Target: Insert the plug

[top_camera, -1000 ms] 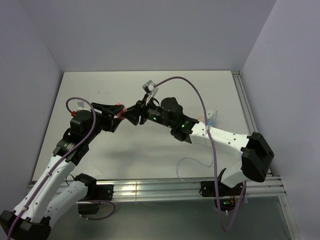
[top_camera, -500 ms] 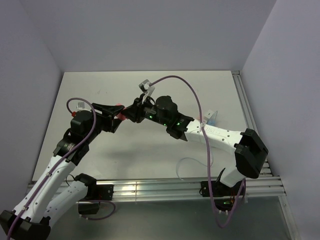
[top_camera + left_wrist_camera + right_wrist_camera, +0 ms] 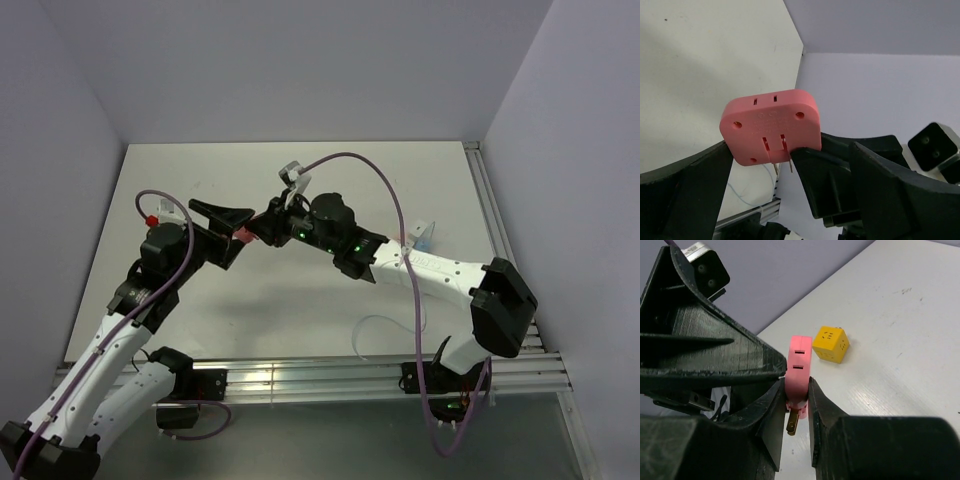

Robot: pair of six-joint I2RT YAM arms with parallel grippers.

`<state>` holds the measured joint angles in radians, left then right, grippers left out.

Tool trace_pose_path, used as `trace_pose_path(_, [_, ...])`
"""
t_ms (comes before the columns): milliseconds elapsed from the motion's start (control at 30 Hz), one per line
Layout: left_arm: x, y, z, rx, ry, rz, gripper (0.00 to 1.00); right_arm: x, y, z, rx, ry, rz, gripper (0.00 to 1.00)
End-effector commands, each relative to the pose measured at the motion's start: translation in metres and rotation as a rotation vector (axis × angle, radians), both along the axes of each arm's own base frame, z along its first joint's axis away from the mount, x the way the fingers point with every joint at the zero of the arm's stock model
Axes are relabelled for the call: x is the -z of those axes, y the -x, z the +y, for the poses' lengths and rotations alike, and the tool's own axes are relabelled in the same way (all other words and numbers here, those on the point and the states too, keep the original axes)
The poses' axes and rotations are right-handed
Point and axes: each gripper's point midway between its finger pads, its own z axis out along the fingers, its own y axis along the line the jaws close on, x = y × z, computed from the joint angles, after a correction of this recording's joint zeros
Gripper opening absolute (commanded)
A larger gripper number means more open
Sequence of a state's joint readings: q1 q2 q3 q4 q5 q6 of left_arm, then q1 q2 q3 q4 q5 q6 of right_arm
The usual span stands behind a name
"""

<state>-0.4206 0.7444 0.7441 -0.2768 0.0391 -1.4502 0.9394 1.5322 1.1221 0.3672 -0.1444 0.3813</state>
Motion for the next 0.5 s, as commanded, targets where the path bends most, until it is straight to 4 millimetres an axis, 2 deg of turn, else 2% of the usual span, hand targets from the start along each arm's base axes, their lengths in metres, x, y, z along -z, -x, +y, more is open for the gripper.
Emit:
trace_pose_path(0, [-0.043,0.009,-0.006,0.090,-0.061,-0.276,1.00,-0.009,0.002,-0.014,0.037,-0.011,-0.029,0.00])
trace_pose_path(133, [-0.054,0.014,0.002,0.071,-0.118,-0.383,0.99,0.004,-0.005,-0.034,0.069,0.000,0.006,0.00])
trace_pose_path(167, [-0.055,0.014,0.003,0.071,-0.135,-0.405,1.00,-0.003,-0.005,-0.042,0.077,-0.011,0.004,0.00])
trace_pose_path(233, [-0.062,0.018,0.003,0.091,-0.190,-0.479,1.00,0.000,-0.006,-0.056,0.075,-0.005,0.040,0.00])
trace_pose_path(267, [-0.062,0.020,0.002,0.105,-0.207,-0.503,1.00,-0.012,-0.002,-0.064,0.062,-0.029,0.034,0.00])
trace_pose_path(333, [-0.068,0.024,0.002,0.112,-0.229,-0.589,1.00,-0.012,0.001,-0.077,0.051,-0.022,0.062,0.00])
trace_pose_path(400, [-0.070,0.029,0.002,0.121,-0.246,-0.659,1.00,-0.033,0.006,-0.092,0.035,-0.051,0.047,0.00])
trace_pose_path(433, [-0.073,0.031,0.002,0.123,-0.252,-0.695,0.99,-0.031,0.011,-0.095,0.021,-0.032,0.071,0.00])
trace_pose_path(467, [-0.071,0.037,-0.005,0.177,-0.264,-0.736,0.99,-0.040,0.014,-0.101,0.011,-0.039,0.066,0.00])
